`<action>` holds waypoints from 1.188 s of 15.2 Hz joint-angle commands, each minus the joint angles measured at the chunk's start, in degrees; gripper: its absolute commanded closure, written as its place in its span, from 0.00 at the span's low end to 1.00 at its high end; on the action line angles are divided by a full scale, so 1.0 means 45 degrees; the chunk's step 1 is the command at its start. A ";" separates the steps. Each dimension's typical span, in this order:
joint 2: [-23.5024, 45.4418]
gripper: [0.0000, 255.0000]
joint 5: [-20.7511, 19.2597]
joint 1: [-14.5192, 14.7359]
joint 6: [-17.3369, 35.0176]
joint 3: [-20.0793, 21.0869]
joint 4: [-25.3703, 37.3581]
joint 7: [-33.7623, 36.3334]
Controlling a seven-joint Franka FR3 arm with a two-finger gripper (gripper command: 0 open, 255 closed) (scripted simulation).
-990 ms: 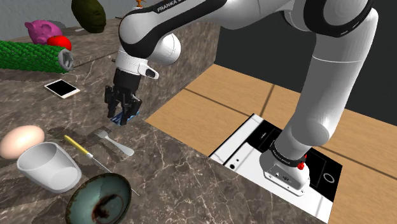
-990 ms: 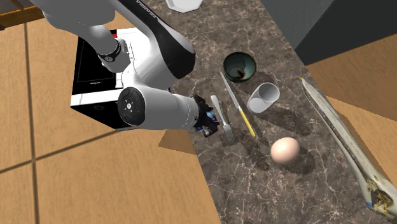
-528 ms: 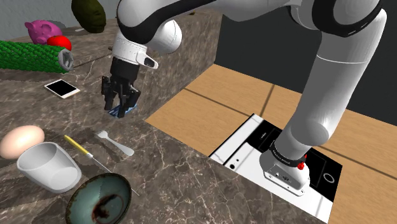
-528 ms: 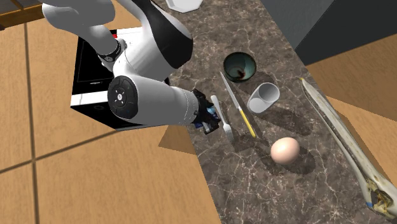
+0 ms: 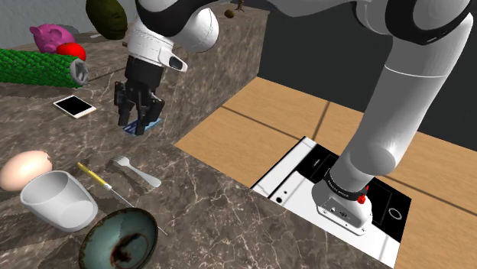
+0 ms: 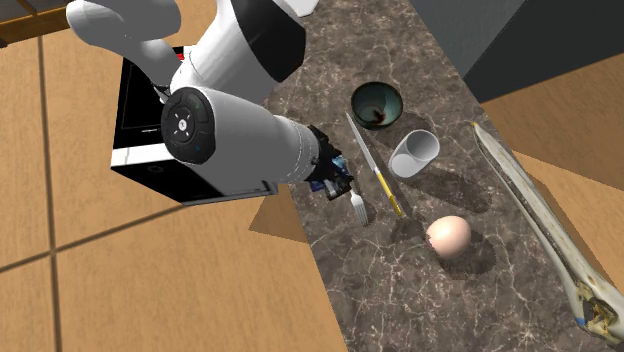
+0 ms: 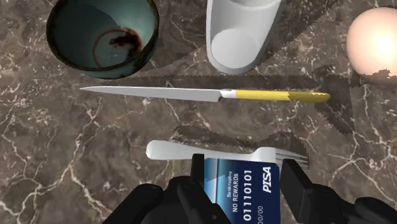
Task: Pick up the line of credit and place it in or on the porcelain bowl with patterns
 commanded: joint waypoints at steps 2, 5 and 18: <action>-0.0427 1.00 0.0181 0.0403 0.0464 0.0332 -0.0490 0.0543; -0.0738 1.00 0.0267 0.0866 0.0961 0.0693 -0.0856 0.1197; -0.0630 1.00 -0.1072 0.3317 0.3078 0.2149 -0.0997 0.5268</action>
